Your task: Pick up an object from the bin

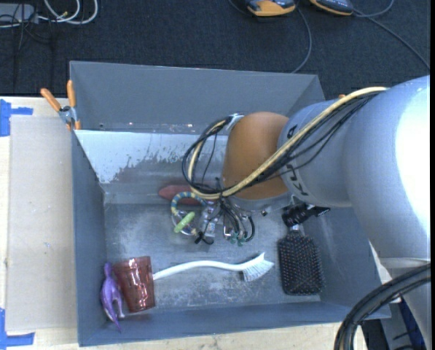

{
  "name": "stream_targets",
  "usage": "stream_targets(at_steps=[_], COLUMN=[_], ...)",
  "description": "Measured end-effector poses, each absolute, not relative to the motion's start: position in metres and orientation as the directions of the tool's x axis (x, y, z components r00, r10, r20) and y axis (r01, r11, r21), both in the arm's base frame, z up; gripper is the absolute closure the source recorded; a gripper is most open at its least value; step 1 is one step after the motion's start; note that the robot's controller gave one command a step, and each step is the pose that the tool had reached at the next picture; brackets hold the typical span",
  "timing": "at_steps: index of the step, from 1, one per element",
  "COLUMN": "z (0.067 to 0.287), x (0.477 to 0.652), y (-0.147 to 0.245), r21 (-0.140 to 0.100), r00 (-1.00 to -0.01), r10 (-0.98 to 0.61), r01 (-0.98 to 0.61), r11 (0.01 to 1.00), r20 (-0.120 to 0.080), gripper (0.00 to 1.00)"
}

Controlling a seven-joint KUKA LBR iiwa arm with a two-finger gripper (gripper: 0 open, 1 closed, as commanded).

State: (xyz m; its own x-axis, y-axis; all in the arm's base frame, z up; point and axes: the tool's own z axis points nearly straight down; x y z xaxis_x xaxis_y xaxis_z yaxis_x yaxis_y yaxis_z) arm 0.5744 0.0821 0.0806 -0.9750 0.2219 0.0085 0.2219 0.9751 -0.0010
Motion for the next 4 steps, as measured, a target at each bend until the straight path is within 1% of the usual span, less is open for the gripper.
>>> stream_targets(at_steps=[1,2,3,4], z=[0.077,0.072,0.071,0.071], x=[0.579,0.581,0.590,0.592], y=[0.076,0.072,0.079,0.080], r21=[0.002,-0.001,0.002,0.001], r00=[-0.970,-0.952,-0.937,-0.936], r10=[0.244,0.305,0.351,0.351], r01=[0.244,0.305,0.351,0.351], r11=[0.970,0.952,0.937,0.936], r20=[0.003,0.008,0.003,0.005], gripper=[1.00,1.00,1.00,1.00])
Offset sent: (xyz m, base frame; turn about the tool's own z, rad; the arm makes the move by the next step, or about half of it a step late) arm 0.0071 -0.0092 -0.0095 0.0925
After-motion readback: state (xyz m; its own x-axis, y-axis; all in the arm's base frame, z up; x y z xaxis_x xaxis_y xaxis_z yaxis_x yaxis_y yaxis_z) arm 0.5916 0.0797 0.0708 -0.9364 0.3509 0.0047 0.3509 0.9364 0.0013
